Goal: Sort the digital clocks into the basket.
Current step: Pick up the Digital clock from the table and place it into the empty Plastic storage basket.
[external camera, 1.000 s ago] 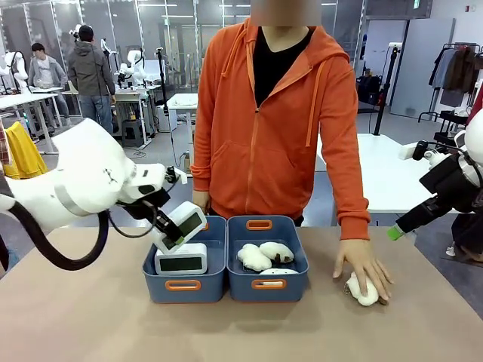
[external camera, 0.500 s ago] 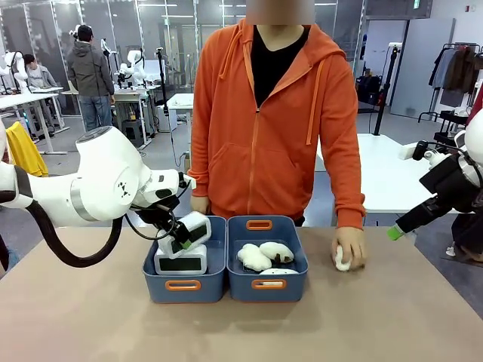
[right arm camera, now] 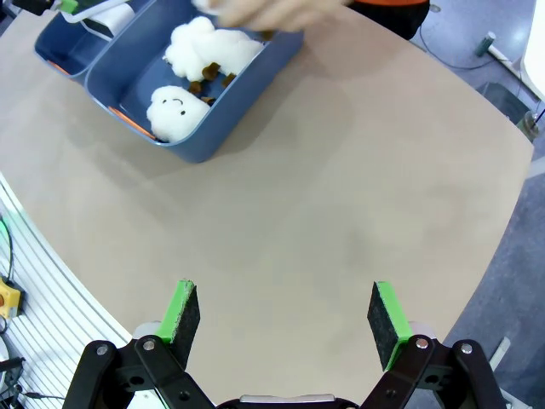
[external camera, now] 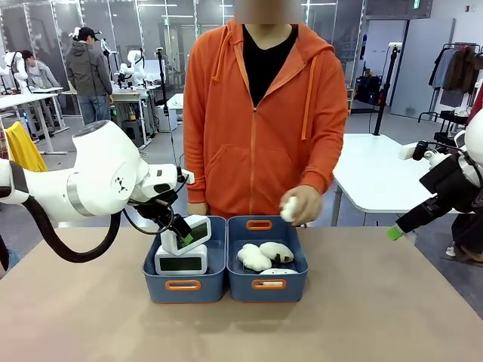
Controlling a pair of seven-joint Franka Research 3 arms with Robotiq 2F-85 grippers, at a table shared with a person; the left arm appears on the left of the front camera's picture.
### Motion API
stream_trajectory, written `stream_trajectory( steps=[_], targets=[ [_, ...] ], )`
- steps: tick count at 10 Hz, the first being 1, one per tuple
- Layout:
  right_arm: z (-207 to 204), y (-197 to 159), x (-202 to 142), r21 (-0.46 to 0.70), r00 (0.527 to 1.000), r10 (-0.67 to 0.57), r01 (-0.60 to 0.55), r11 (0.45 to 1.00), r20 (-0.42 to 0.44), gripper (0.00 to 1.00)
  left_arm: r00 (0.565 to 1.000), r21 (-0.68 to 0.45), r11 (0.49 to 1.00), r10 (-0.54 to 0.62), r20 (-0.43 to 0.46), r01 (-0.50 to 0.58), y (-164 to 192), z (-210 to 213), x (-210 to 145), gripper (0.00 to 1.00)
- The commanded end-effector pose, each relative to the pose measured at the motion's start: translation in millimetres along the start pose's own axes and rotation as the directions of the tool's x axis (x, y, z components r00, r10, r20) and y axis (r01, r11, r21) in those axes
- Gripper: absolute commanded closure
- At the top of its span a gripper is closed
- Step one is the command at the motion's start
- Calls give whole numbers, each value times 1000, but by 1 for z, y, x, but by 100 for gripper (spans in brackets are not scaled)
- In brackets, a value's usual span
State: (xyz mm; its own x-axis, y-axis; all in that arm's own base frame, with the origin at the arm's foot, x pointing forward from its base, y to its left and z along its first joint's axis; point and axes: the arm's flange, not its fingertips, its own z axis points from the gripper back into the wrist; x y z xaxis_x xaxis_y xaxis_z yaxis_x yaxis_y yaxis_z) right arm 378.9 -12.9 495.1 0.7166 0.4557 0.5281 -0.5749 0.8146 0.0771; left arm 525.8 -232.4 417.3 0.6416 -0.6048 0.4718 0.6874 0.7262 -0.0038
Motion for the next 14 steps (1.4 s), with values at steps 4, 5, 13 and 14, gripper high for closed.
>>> stream_trajectory(
  steps=[4, 5, 13, 14],
  targets=[
    [0, 1, 0, -10, 1000, -15, 15, 1000, -12, 0, 998, -208, 977, -51, -47, 40, 52, 105, -65, 0],
    [0, 1, 0, -10, 1000, -15, 15, 1000, -12, 0, 995, -235, 968, -96, -13, 90, 58, 116, -81, 0],
    [0, 1, 0, -10, 1000, -15, 15, 1000, -12, 0, 988, -40, 991, 133, 81, -130, 129, 206, -206, 0],
    [0, 1, 0, -10, 1000, -15, 15, 1000, -12, 0, 986, -90, 992, 97, 133, -85, 136, 224, -221, 0]
  ],
)
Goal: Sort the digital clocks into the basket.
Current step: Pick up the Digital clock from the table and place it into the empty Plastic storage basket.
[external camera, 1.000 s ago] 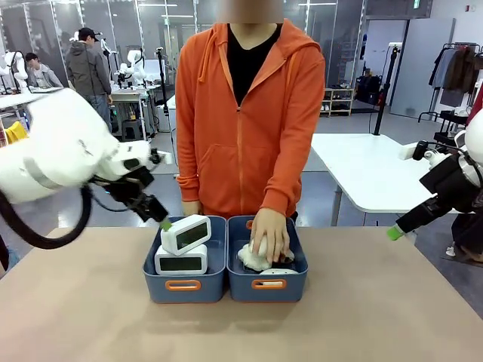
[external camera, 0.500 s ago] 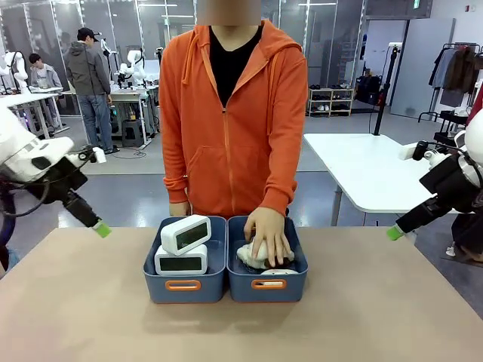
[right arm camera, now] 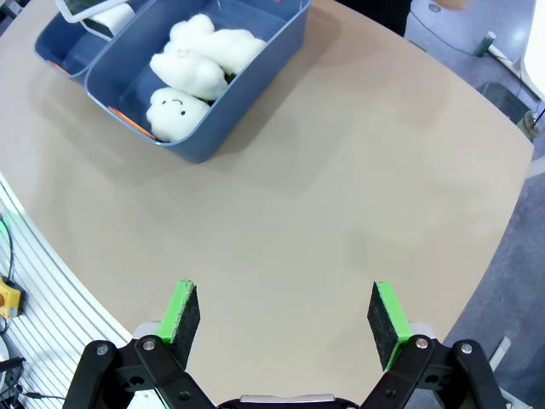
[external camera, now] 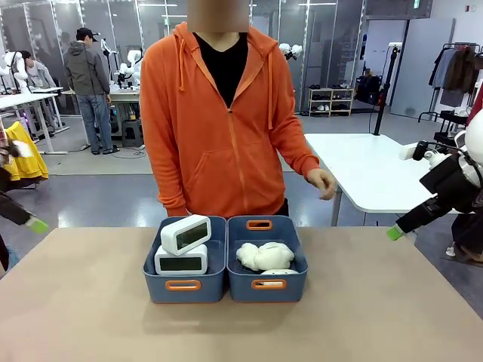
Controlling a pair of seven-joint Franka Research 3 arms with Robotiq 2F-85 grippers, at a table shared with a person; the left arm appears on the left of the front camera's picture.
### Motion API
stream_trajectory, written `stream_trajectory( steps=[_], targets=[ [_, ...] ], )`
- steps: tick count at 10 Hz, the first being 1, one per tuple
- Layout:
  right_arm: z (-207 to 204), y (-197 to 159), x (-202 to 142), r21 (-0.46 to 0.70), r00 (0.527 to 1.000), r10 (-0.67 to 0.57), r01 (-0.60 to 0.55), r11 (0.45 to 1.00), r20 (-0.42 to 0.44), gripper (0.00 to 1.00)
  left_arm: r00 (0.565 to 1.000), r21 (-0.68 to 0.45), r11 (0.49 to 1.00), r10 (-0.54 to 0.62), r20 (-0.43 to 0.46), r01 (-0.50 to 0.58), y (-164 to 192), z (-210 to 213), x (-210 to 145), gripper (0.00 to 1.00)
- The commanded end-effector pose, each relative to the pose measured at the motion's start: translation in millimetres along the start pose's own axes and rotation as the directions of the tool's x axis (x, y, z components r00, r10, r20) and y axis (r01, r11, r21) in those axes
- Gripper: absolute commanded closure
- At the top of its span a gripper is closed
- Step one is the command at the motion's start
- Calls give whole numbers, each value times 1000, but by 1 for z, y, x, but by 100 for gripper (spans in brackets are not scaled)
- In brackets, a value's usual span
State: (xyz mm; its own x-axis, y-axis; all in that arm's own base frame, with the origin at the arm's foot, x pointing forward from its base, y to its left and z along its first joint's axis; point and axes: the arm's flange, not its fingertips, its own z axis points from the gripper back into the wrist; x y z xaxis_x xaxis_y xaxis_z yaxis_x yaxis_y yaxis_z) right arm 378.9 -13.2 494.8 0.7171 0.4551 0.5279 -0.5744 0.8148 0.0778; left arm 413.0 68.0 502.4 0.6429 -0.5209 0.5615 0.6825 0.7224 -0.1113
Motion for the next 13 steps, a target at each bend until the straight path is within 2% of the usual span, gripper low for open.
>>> stream_trajectory(
  steps=[1, 2, 4, 5, 6, 13],
  targets=[
    [0, 2, 0, -10, 1000, -14, 14, 1000, -12, 0, 996, -69, 997, -33, 81, 39, 1, 26, -18, 0],
    [0, 2, 0, -10, 1000, -14, 14, 1000, -12, 0, 992, -97, 991, -84, 99, 94, 5, 30, -25, 0],
    [0, 2, 0, -10, 1000, -14, 14, 1000, -12, 0, 990, -71, 989, -122, 68, 126, 4, 22, -22, 0],
    [0, 2, 0, -10, 1000, -14, 14, 1000, -12, 0, 991, -91, 989, -107, 76, 114, 4, 21, -19, 0],
    [0, 2, 0, -10, 1000, -14, 14, 1000, -12, 0, 994, -54, 995, -85, 73, 90, 5, 34, -26, 0],
    [0, 2, 0, -10, 1000, -14, 14, 1000, -12, 0, 994, -54, 995, -85, 73, 90, 5, 34, -26, 0]
  ],
)
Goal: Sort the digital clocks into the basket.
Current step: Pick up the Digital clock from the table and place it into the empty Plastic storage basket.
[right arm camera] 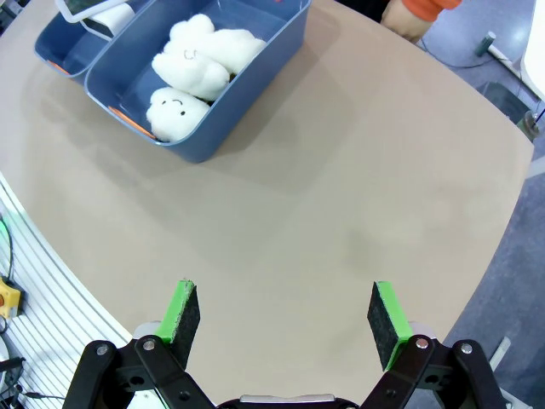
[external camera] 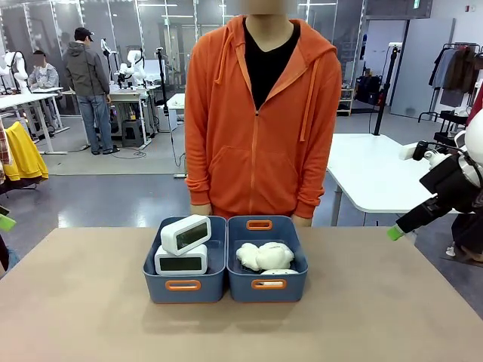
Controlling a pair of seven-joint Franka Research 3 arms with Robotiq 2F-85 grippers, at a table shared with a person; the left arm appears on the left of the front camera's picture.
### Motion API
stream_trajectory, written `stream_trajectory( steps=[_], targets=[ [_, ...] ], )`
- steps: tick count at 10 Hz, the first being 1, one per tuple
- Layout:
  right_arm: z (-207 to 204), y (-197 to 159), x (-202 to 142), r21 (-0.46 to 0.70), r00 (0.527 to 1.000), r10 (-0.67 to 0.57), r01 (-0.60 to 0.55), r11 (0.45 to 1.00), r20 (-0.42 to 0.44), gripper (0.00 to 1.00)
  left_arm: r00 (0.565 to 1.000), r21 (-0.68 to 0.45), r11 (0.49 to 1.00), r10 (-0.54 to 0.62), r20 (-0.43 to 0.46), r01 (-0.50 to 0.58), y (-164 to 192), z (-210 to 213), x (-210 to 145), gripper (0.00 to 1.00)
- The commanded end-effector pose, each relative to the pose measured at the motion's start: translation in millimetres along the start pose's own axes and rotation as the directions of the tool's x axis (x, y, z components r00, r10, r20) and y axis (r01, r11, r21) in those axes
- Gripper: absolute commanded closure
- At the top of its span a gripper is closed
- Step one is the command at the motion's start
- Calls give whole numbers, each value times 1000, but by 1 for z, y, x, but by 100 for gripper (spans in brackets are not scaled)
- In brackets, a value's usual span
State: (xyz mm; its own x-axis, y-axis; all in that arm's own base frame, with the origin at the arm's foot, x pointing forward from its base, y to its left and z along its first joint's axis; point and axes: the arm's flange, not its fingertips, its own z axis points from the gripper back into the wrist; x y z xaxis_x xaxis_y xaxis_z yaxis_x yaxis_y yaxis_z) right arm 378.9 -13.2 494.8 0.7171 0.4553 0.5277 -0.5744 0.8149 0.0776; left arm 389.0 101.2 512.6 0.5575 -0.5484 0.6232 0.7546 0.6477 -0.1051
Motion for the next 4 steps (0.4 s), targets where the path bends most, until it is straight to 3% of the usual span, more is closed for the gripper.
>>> stream_trajectory(
  steps=[1, 4],
  targets=[
    [0, 2, 0, -10, 1000, -14, 14, 1000, -12, 0, 1000, 0, 1000, -1, 5, 1, -1, 2, 1, 0],
    [0, 2, 0, -10, 1000, -14, 14, 1000, -12, 0, 1000, 0, 1000, -1, 5, 1, -1, 2, 1, 0]
  ],
)
